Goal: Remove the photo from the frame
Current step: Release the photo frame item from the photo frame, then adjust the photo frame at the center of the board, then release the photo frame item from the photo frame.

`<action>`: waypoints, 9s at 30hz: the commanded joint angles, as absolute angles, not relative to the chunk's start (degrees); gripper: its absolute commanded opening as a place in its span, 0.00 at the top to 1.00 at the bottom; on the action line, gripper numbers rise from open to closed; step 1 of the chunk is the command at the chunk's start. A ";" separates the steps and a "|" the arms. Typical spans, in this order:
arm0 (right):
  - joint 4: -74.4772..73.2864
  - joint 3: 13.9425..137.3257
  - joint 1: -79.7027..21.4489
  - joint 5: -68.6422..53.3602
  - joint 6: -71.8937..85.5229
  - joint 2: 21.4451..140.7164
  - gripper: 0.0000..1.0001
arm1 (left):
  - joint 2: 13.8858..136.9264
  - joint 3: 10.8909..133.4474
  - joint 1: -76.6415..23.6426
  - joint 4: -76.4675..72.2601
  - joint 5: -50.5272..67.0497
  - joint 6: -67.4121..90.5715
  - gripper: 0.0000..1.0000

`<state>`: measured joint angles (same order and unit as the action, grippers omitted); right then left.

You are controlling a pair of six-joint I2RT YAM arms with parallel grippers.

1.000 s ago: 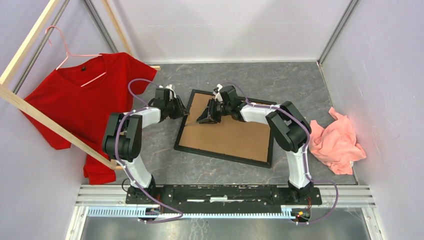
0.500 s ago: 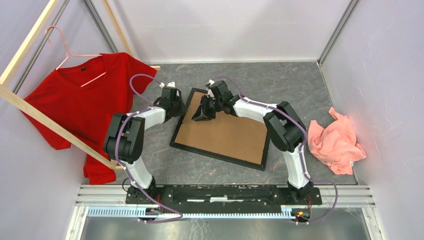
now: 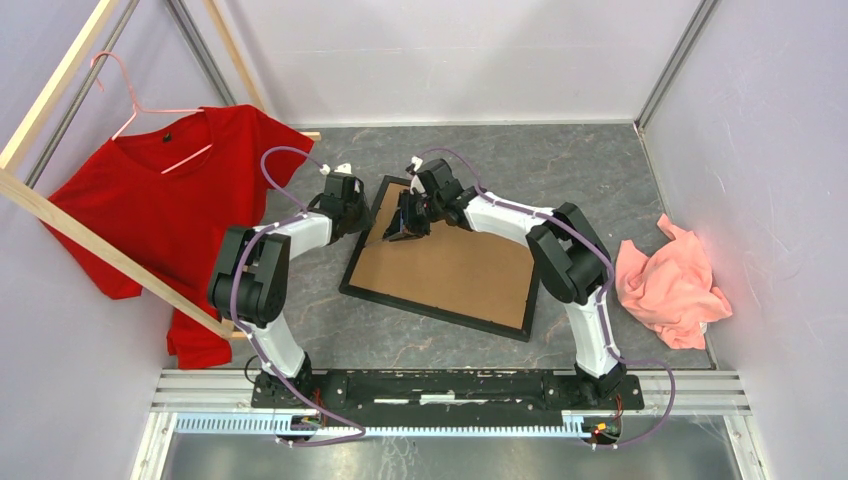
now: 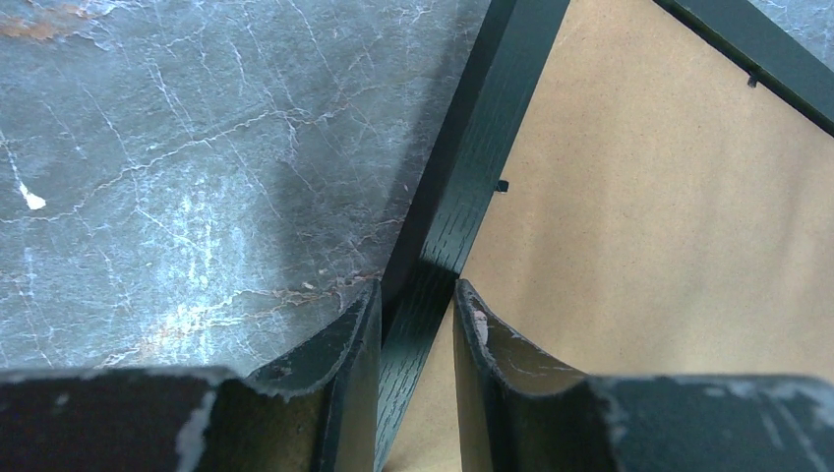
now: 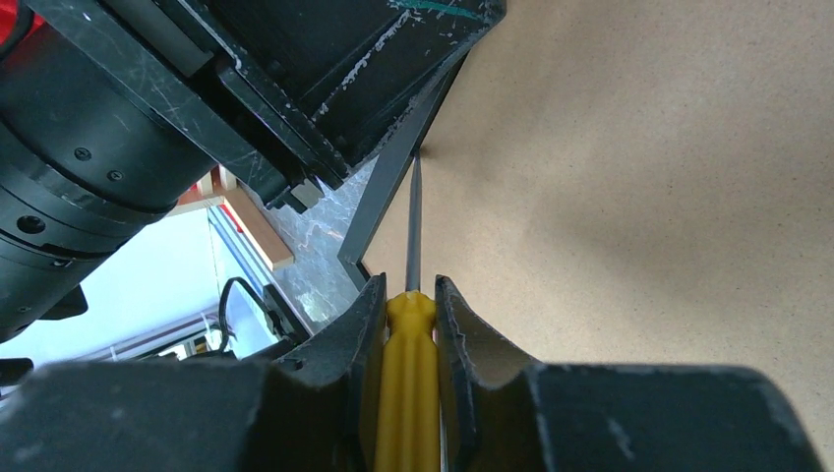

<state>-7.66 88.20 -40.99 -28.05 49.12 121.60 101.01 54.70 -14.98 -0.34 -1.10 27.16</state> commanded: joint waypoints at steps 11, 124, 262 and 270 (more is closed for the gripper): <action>13.48 93.88 -45.13 -40.29 62.91 121.42 1.00 | 106.56 52.36 -18.14 7.71 0.18 26.32 0.98; 5.52 54.00 15.10 -54.64 24.35 75.89 1.00 | 110.15 68.74 -61.47 18.10 11.31 -5.53 0.83; -14.90 94.78 -51.87 -29.75 36.53 114.29 1.00 | 107.25 50.63 -19.06 -4.57 14.89 17.46 0.98; -15.38 97.30 -51.70 -30.15 38.08 114.95 1.00 | 106.82 50.41 -20.28 -4.75 13.33 16.82 0.98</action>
<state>-23.77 92.07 -45.30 -11.46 28.51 114.52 103.31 52.51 -16.78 -7.79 17.98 18.63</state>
